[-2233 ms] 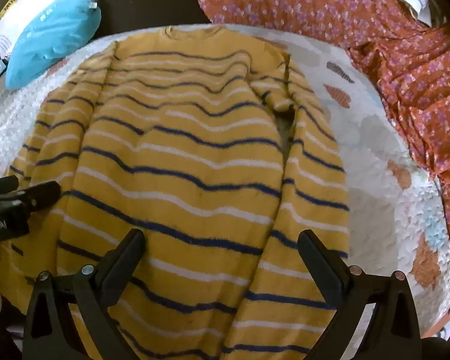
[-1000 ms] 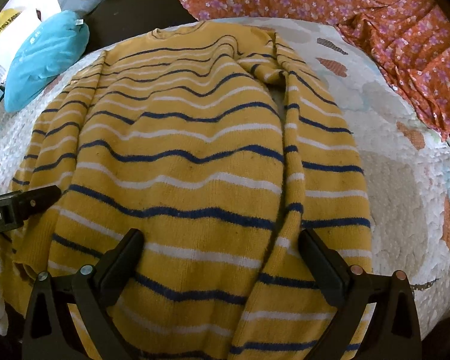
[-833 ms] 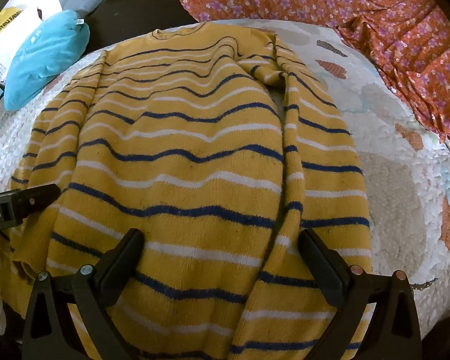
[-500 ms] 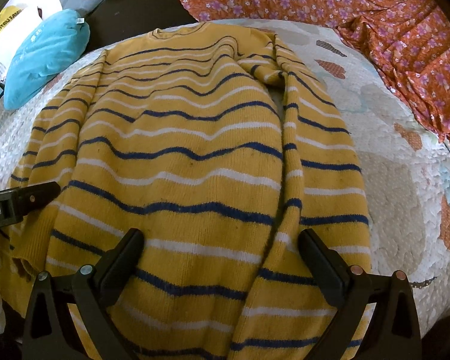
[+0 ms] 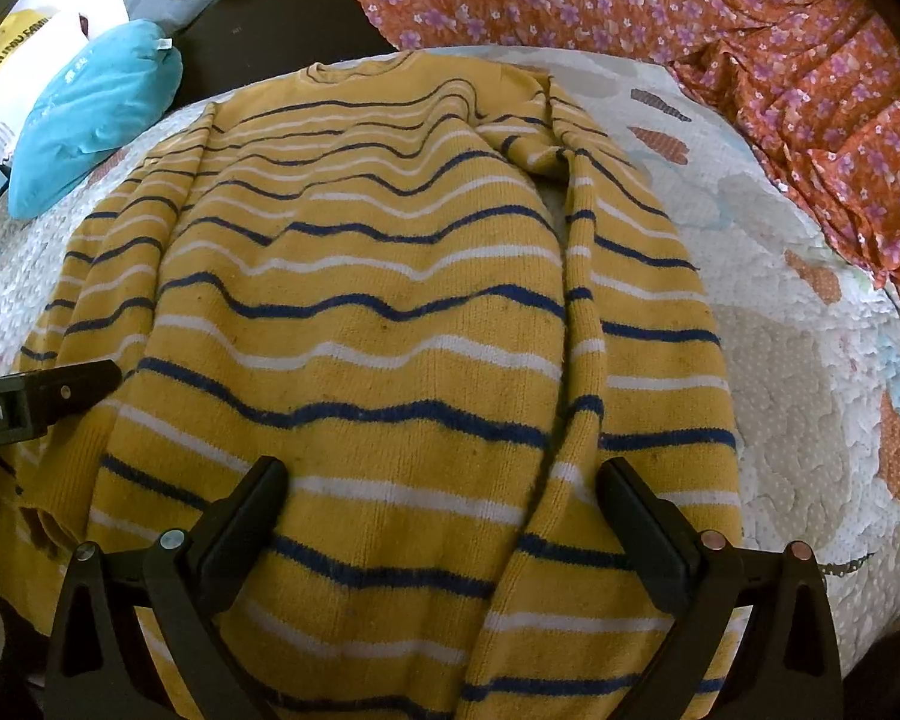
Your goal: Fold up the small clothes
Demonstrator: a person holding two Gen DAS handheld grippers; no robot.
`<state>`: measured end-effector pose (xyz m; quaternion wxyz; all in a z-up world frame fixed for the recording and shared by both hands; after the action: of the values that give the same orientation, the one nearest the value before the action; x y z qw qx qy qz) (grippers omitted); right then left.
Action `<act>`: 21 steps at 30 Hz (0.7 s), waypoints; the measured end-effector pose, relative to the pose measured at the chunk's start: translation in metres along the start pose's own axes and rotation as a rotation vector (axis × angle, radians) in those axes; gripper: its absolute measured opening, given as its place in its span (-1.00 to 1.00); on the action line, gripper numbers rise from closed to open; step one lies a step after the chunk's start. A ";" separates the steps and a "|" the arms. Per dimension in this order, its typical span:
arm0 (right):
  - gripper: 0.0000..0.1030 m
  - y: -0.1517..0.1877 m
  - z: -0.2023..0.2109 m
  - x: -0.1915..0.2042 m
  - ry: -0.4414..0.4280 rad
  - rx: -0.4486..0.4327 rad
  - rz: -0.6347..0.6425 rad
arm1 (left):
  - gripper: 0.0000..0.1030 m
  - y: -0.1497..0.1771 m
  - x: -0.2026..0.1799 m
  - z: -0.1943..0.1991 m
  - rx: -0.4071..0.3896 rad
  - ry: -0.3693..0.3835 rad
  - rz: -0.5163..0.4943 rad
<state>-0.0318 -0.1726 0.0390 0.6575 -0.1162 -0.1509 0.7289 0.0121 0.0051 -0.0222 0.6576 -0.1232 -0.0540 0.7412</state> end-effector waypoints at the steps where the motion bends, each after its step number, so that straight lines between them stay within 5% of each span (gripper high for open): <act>1: 1.00 0.000 0.000 0.000 0.000 0.000 0.000 | 1.00 0.000 0.000 0.000 0.000 0.000 0.000; 21: 1.00 0.000 -0.012 -0.004 -0.001 -0.021 0.008 | 1.00 0.001 0.000 0.002 -0.008 0.002 0.001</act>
<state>-0.0268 -0.1761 0.0276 0.6531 -0.1235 -0.1582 0.7302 0.0107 0.0051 -0.0202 0.6567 -0.1265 -0.0564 0.7414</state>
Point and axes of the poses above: each gripper's, at about its wrist camera, not at the fingertips, and z roughly against the way its jaws point, x to its left, y to its underside, the point moved 1 cm from there along -z, roughly the way its jaws point, and after that the axes turned 9 degrees about x, right-handed, at the moved point
